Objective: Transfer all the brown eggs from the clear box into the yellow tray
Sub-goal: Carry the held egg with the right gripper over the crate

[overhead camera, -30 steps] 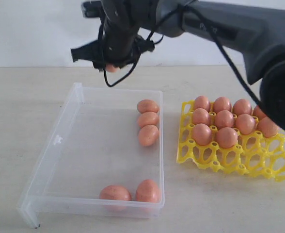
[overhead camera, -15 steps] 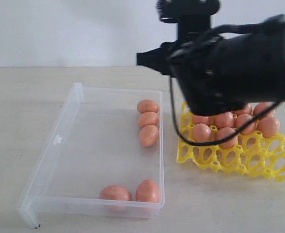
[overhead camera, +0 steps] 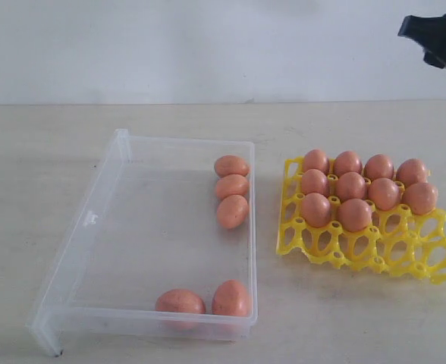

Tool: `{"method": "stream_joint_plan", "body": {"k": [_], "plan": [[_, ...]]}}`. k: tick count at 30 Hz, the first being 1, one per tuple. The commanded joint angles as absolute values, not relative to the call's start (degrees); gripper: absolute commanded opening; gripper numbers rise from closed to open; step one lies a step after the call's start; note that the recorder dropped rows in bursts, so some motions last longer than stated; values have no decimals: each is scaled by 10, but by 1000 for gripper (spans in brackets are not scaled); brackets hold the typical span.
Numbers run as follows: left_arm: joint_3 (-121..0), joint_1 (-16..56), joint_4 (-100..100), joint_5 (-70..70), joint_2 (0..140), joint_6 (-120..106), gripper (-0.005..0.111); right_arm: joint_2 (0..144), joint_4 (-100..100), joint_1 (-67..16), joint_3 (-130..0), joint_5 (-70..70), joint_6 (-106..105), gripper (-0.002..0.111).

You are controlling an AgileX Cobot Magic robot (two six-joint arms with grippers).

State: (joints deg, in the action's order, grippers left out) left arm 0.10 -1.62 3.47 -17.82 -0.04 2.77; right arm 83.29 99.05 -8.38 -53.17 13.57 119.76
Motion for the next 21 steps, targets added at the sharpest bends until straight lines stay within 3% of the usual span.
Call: {"method": "stream_joint_plan", "body": {"k": [1,5,9,11,17,21], "plan": [[0,-15,36,-174,0,28,-4,824,999,-55,-531,113,1099,0],[0,-15,36,-174,0,28,-4,824,998,-45,-531,201,926,0],[0,-15,36,-174,0,28,-4,830,860,-38,-538,409,694,0],[0,-15,36,-174,0,28,-4,835,780,-15,-545,439,562,0],[0,-15,36,-174,0,28,-4,847,248,91,-609,441,143,0],[0,-15,36,-174,0,28,-4,847,-132,130,-638,556,-142,0]]}}
